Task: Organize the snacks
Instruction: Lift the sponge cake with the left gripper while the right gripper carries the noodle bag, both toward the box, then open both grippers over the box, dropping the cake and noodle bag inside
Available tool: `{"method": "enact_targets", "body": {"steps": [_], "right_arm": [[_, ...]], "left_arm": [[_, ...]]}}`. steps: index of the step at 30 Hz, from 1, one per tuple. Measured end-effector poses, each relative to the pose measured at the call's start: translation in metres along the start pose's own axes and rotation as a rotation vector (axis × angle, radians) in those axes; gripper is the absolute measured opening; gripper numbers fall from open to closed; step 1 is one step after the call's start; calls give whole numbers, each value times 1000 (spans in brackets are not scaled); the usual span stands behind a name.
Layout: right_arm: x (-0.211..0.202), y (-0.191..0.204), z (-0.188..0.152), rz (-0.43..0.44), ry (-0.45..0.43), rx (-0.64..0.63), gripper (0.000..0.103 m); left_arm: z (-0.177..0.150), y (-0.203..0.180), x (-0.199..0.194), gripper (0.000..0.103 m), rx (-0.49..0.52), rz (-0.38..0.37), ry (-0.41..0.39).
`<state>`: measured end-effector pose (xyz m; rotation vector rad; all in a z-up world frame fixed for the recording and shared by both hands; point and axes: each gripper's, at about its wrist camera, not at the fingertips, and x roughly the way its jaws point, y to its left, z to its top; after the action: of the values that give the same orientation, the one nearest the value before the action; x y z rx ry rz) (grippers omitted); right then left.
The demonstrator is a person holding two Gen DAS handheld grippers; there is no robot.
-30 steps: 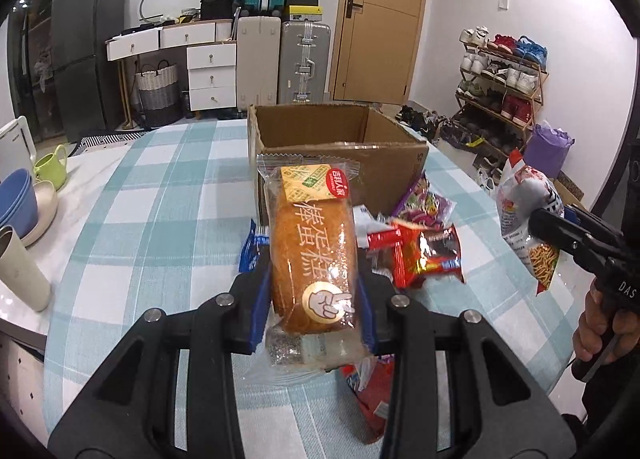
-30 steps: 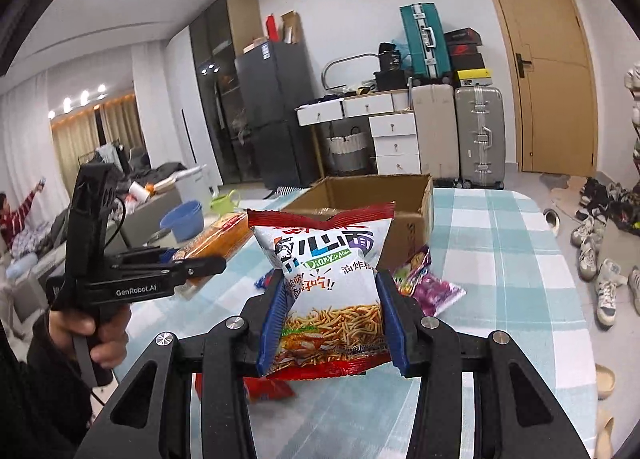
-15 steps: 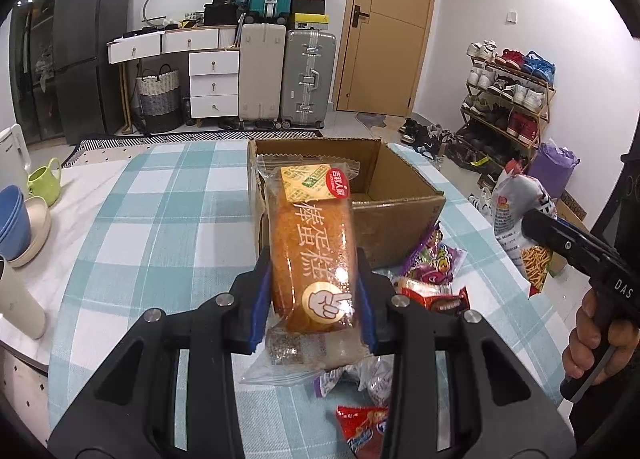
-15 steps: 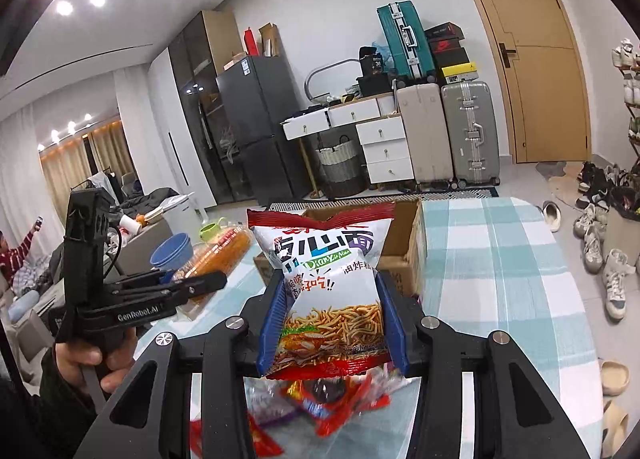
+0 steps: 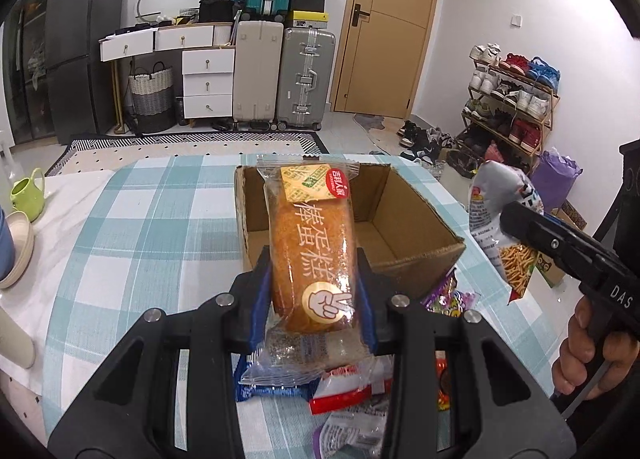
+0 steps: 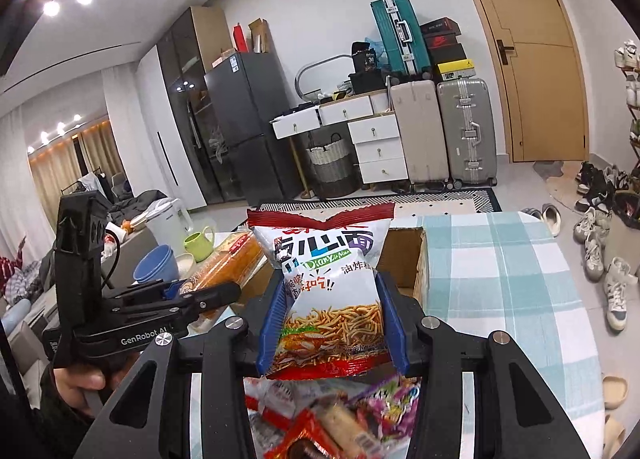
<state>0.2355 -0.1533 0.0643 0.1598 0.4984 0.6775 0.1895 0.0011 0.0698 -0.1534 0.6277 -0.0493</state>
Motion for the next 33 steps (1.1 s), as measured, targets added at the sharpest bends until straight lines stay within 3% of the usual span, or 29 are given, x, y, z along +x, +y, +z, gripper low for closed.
{"method": "enact_targets", "body": {"steps": [16, 30, 33], "right_arm": [[53, -17, 13, 1, 24, 10, 45], [95, -27, 5, -4, 85, 25, 45], [92, -29, 4, -6, 75, 23, 50]], "left_arm": [[35, -1, 47, 33, 21, 29, 19], [35, 2, 90, 34, 13, 47, 65], [34, 6, 95, 34, 6, 67, 78]]}}
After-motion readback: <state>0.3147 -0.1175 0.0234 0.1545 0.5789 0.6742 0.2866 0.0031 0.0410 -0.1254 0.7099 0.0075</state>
